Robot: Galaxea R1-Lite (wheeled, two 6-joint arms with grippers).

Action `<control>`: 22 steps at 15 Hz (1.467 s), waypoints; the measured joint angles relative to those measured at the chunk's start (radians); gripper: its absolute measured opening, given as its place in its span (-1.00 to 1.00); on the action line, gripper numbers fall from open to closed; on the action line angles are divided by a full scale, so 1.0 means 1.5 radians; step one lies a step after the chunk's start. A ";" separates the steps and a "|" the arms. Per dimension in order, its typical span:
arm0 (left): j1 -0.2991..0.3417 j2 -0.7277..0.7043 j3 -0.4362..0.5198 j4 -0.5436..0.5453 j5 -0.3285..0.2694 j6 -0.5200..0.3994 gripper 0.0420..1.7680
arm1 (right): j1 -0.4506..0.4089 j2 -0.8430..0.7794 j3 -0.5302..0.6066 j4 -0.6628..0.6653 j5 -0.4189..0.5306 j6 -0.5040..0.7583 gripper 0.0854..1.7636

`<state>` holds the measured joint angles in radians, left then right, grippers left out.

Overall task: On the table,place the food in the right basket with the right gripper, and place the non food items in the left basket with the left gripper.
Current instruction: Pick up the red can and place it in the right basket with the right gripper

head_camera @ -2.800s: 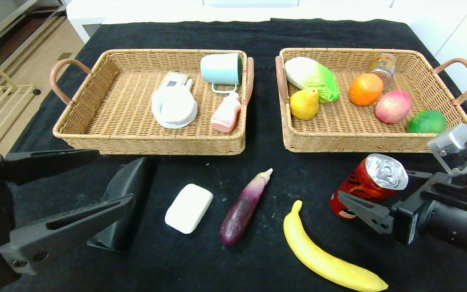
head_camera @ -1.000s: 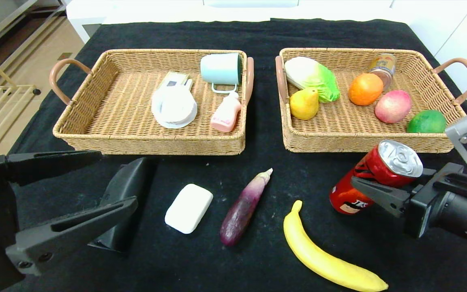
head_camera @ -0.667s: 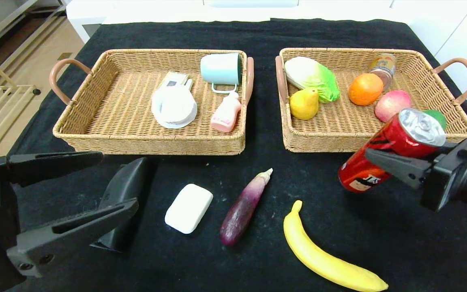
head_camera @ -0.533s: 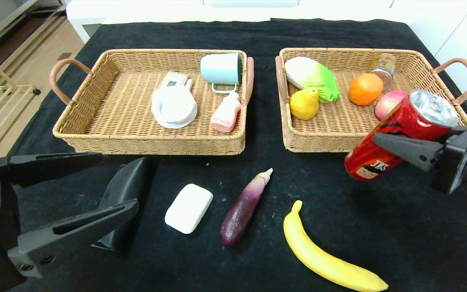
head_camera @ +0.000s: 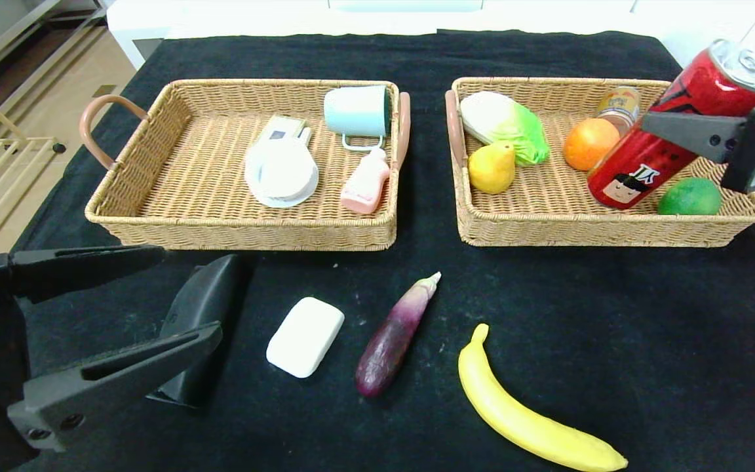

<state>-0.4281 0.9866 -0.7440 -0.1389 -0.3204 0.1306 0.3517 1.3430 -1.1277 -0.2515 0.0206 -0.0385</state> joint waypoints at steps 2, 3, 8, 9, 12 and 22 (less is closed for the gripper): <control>0.000 0.000 0.000 0.000 0.000 0.000 0.94 | -0.012 0.029 -0.030 -0.002 0.000 0.000 0.08; 0.000 0.000 0.000 0.000 0.000 0.000 0.94 | -0.015 0.043 -0.041 -0.002 -0.001 0.000 0.08; 0.000 0.000 0.000 0.000 0.000 0.000 0.94 | -0.030 0.117 -0.088 -0.030 -0.004 0.009 0.08; 0.000 0.000 0.000 -0.001 0.000 0.000 0.94 | -0.035 0.131 -0.094 -0.046 -0.006 0.012 0.08; 0.000 0.000 0.000 -0.001 0.000 0.000 0.94 | -0.053 0.169 -0.100 -0.065 -0.007 0.014 0.08; 0.000 0.002 0.000 0.000 0.000 0.005 0.94 | -0.077 0.244 -0.123 -0.096 -0.007 0.015 0.08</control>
<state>-0.4281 0.9889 -0.7440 -0.1385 -0.3202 0.1374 0.2362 1.7091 -1.3123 -0.3957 0.0104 -0.0164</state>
